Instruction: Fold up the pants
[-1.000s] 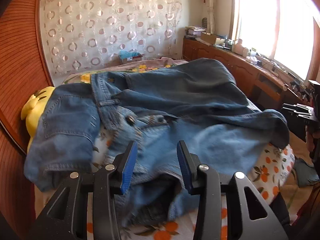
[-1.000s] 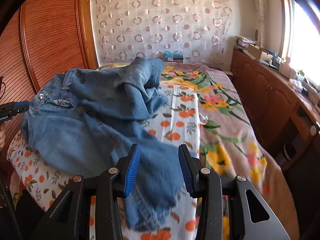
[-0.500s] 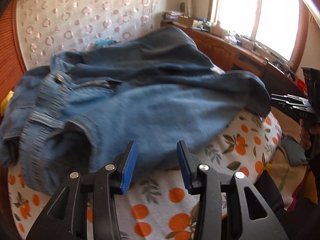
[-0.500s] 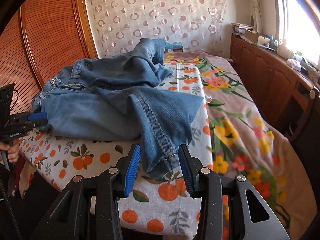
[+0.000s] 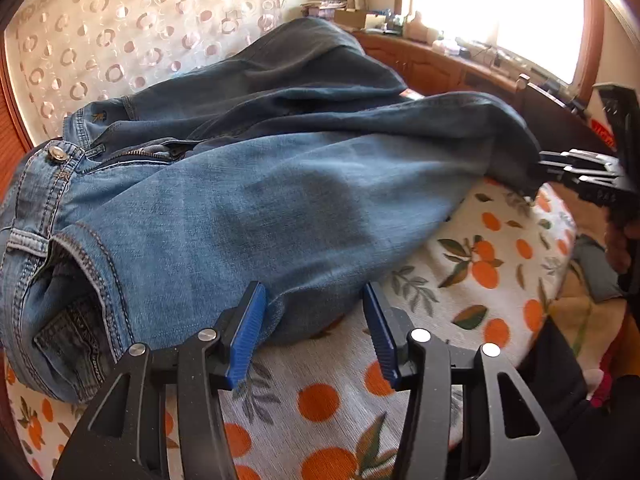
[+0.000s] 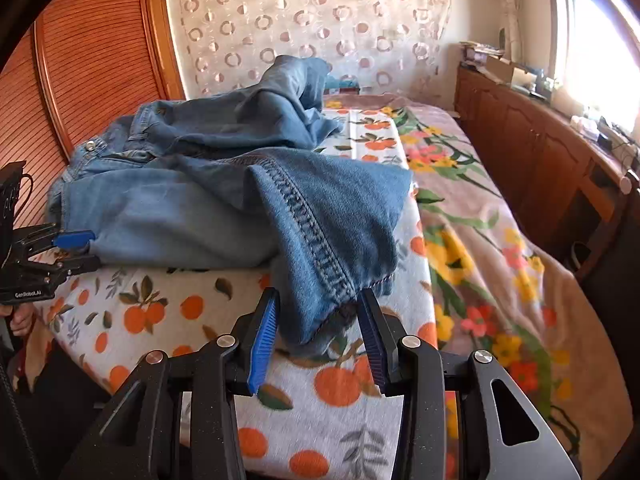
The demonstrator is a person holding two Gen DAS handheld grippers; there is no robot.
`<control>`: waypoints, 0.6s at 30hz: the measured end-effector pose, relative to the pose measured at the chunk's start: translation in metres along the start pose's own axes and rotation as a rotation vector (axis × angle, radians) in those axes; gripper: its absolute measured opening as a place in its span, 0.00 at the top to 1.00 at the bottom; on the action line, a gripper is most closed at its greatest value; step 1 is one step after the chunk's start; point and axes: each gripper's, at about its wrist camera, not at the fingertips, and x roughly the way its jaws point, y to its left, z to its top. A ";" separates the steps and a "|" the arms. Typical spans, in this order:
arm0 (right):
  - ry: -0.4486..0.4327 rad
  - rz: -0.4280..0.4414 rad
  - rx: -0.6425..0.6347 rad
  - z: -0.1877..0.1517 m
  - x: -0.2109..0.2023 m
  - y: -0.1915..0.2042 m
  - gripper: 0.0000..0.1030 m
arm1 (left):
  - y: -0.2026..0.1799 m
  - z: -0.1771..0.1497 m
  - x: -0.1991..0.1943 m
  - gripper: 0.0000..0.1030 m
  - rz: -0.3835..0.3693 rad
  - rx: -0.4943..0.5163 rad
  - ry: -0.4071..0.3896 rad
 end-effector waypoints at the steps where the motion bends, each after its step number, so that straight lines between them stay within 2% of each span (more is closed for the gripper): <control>1: 0.003 -0.004 0.004 0.000 0.003 -0.001 0.60 | -0.001 0.001 0.000 0.52 0.010 0.003 -0.006; 2: 0.007 -0.006 0.005 0.000 0.005 0.000 0.60 | -0.001 0.002 -0.001 0.57 0.014 0.007 -0.015; 4: 0.010 -0.015 0.004 -0.001 0.008 0.000 0.60 | -0.002 0.003 0.000 0.73 0.012 0.013 -0.003; 5: 0.009 -0.017 0.002 -0.002 0.009 0.000 0.60 | -0.002 0.003 0.000 0.76 0.022 0.013 0.001; 6: 0.009 -0.015 0.000 -0.002 0.009 -0.001 0.64 | -0.002 0.003 -0.002 0.81 0.022 0.015 -0.005; 7: 0.005 -0.014 -0.001 -0.003 0.008 -0.003 0.72 | -0.001 0.002 -0.004 0.84 0.020 0.014 -0.013; 8: 0.005 -0.019 -0.006 -0.002 0.007 -0.004 0.80 | 0.000 0.002 -0.006 0.86 0.016 0.007 -0.019; 11: -0.012 -0.013 -0.015 -0.001 -0.002 -0.006 0.86 | 0.004 0.005 -0.018 0.89 0.002 -0.018 -0.047; 18: -0.112 -0.027 -0.030 0.015 -0.053 -0.018 0.87 | 0.007 0.016 -0.092 0.91 -0.010 -0.026 -0.165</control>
